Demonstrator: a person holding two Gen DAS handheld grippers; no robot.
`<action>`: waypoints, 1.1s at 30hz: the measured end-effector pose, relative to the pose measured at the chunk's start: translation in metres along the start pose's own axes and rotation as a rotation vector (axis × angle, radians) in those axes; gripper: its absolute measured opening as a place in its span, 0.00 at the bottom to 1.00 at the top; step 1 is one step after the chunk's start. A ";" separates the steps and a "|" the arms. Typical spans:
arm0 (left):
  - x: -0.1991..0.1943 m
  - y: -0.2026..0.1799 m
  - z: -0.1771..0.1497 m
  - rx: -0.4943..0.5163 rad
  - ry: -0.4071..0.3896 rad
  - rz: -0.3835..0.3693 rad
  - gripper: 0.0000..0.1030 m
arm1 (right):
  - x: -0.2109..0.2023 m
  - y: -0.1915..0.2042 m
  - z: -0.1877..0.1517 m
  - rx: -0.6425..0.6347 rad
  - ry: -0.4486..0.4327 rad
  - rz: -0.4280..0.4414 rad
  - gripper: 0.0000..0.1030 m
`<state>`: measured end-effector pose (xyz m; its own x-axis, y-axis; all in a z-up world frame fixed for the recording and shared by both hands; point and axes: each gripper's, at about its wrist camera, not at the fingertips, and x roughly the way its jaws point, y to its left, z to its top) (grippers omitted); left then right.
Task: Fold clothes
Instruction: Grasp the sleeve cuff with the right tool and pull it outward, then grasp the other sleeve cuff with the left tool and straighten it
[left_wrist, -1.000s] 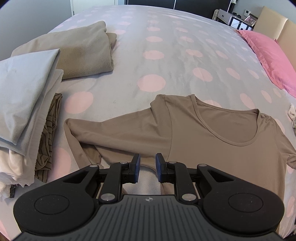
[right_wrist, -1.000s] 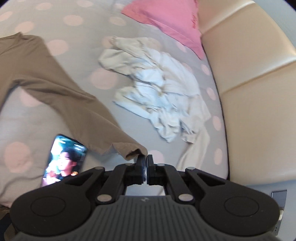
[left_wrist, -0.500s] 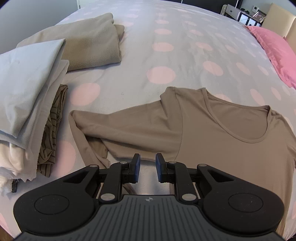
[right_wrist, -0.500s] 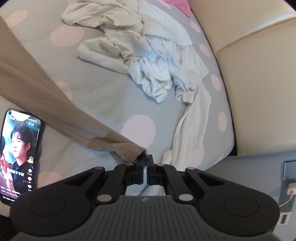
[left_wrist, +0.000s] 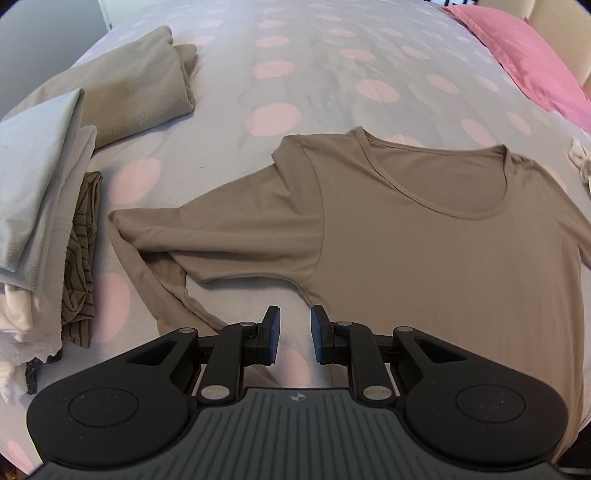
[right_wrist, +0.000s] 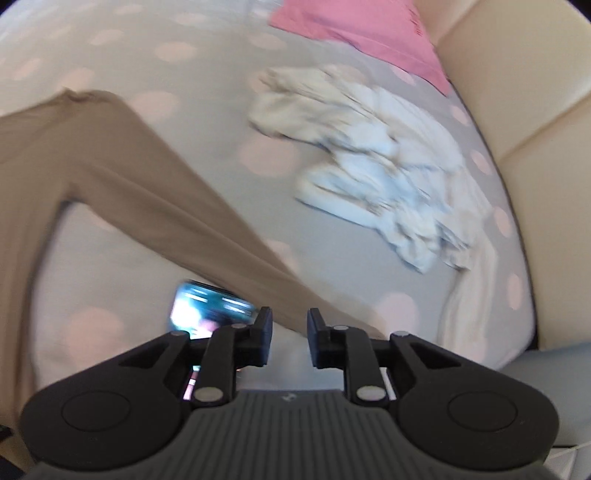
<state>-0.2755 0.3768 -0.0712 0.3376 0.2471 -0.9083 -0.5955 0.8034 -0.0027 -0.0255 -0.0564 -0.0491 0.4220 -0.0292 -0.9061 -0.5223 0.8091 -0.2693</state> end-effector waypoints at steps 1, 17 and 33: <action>-0.002 0.000 -0.002 0.000 -0.003 0.005 0.16 | -0.003 0.015 0.004 -0.006 -0.010 0.031 0.22; -0.028 0.000 -0.078 0.079 0.011 -0.027 0.28 | -0.019 0.172 0.029 -0.182 -0.052 0.255 0.28; -0.026 0.000 -0.099 0.034 -0.058 0.134 0.02 | -0.025 0.207 0.043 -0.226 -0.077 0.299 0.28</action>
<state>-0.3563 0.3163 -0.0888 0.2987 0.3834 -0.8740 -0.6130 0.7790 0.1322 -0.1123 0.1366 -0.0683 0.2767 0.2398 -0.9306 -0.7772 0.6253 -0.0699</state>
